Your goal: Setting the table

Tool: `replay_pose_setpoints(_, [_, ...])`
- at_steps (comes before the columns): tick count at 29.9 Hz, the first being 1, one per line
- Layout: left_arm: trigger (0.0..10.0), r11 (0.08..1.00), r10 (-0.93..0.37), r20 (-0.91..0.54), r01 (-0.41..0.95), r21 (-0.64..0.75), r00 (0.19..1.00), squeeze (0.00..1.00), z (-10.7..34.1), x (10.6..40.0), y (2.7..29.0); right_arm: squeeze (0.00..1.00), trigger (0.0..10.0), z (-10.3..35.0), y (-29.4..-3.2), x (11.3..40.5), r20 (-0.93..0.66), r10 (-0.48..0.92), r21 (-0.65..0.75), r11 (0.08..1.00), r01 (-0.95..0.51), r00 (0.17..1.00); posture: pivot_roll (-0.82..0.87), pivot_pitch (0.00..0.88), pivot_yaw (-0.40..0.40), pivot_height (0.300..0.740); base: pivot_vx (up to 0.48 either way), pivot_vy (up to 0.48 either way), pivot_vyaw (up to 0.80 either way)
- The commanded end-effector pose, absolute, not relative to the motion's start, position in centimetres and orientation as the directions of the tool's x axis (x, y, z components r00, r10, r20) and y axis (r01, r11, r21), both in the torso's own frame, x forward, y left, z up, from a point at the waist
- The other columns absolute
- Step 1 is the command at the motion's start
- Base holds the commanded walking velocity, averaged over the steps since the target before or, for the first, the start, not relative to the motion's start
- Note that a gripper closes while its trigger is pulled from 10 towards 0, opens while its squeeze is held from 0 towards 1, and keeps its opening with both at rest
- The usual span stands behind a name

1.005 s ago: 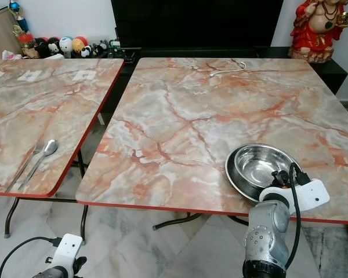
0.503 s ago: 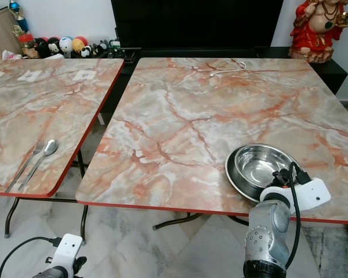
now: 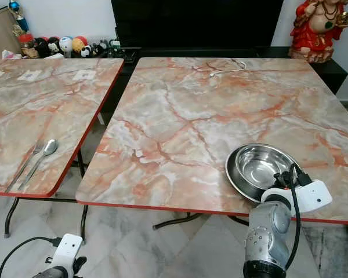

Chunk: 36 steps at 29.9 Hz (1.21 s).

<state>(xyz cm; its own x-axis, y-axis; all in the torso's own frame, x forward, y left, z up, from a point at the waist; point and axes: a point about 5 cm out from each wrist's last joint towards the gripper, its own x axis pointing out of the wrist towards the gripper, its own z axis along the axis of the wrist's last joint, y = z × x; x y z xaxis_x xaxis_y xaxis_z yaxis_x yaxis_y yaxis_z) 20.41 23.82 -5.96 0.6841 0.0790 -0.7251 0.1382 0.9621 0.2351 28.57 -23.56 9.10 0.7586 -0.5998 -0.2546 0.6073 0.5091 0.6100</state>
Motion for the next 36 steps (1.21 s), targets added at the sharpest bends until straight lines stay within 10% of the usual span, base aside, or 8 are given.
replay_pose_setpoints(1, [10.0, 0.958, 0.089, -0.731, 0.143, 0.249, 0.677, 0.00, -6.0, 20.2, 24.2, 0.00, 10.0, 9.2, -23.6, 28.3, -0.242, -0.619, 0.632, 0.484, 0.605, 0.747, 0.03, 0.019, 0.018, 0.740, 0.000, 0.000, 0.00])
replay_pose_setpoints(13, [10.0, 0.954, 0.085, -0.733, 0.157, 0.255, 0.675, 0.00, -6.0, 20.2, 24.1, 0.00, 10.0, 9.0, -23.2, 27.4, -0.235, -0.640, 0.641, 0.464, 0.611, 0.732, 0.03, 0.017, 0.017, 0.740, 0.000, 0.000, 0.00])
replay_pose_setpoints(14, [10.0, 0.954, 0.085, -0.733, 0.158, 0.255, 0.675, 0.00, -6.0, 20.2, 24.1, 0.78, 10.0, 9.0, -23.3, 27.3, -0.235, -0.646, 0.634, 0.464, 0.618, 0.726, 0.03, 0.017, 0.017, 0.740, 0.000, 0.000, 0.00])
replay_pose_setpoints(15, [10.0, 0.954, 0.085, -0.733, 0.159, 0.256, 0.675, 0.00, -6.0, 20.2, 24.1, 1.00, 10.0, 8.9, -23.4, 27.2, -0.231, -0.657, 0.635, 0.457, 0.623, 0.718, 0.03, 0.018, 0.018, 0.740, 0.000, 0.000, 0.00])
replay_pose_setpoints(20, [10.0, 0.953, 0.085, -0.733, 0.159, 0.257, 0.675, 0.00, -6.0, 20.2, 24.1, 0.92, 10.0, 9.6, -23.8, 27.1, -0.181, -0.667, 0.647, 0.473, 0.598, 0.723, 0.03, 0.018, 0.018, 0.740, 0.000, 0.000, 0.00])
replay_pose_setpoints(21, [10.0, 0.953, 0.085, -0.733, 0.158, 0.257, 0.675, 0.00, -6.0, 20.2, 24.1, 0.00, 10.0, 10.2, -23.8, 27.2, -0.143, -0.668, 0.652, 0.492, 0.578, 0.730, 0.03, 0.018, 0.018, 0.740, 0.000, 0.000, 0.00])
replay_pose_setpoints(36, [10.0, 0.954, 0.087, -0.735, 0.156, 0.255, 0.672, 0.00, -6.1, 20.1, 24.2, 0.00, 10.0, 13.0, -23.6, 26.3, 0.117, -0.626, 0.393, 0.742, 0.543, 0.771, 0.02, 0.020, 0.016, 0.740, 0.000, 0.000, 0.00])
